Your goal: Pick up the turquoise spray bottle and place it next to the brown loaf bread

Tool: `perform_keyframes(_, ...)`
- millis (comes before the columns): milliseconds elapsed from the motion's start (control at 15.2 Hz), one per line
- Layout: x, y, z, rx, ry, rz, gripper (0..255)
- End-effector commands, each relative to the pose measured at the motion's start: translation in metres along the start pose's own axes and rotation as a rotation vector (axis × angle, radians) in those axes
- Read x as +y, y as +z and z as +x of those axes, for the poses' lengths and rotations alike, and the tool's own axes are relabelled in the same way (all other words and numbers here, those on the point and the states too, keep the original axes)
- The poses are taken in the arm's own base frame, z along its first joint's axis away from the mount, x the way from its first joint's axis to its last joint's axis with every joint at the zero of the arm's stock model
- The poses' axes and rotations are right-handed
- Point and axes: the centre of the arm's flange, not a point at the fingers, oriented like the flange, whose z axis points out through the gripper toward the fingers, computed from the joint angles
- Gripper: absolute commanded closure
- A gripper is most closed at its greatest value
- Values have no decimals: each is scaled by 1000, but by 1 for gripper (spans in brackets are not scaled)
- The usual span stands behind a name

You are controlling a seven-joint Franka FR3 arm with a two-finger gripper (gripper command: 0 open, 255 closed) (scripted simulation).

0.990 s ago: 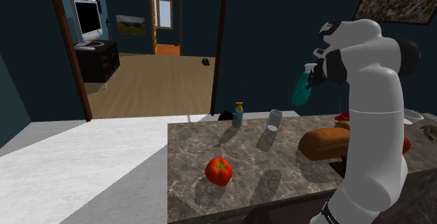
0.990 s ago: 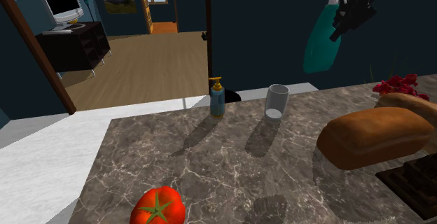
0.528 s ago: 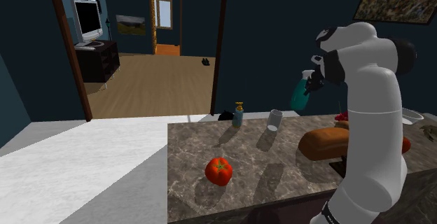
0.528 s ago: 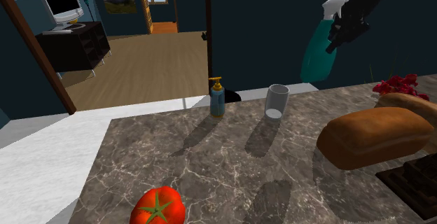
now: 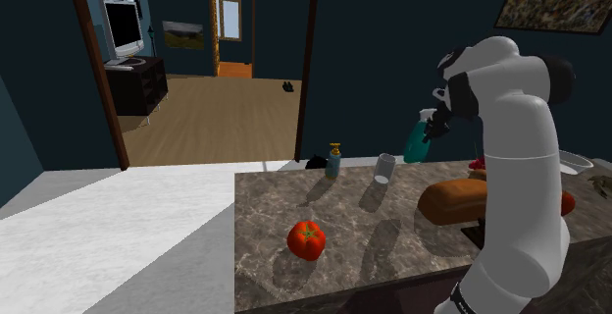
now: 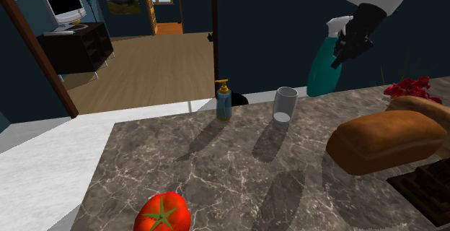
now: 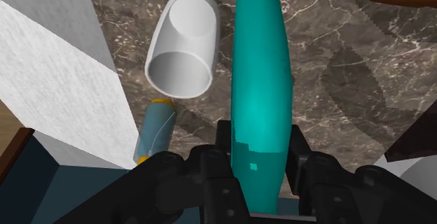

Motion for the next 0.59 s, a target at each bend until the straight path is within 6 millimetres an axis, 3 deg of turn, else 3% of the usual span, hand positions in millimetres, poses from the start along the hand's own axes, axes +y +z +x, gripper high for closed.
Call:
perform_keyframes(0,1,10,-4,0,0,-1,255)
perform_keyframes(528,1,47,-25,0,0,-1,255)
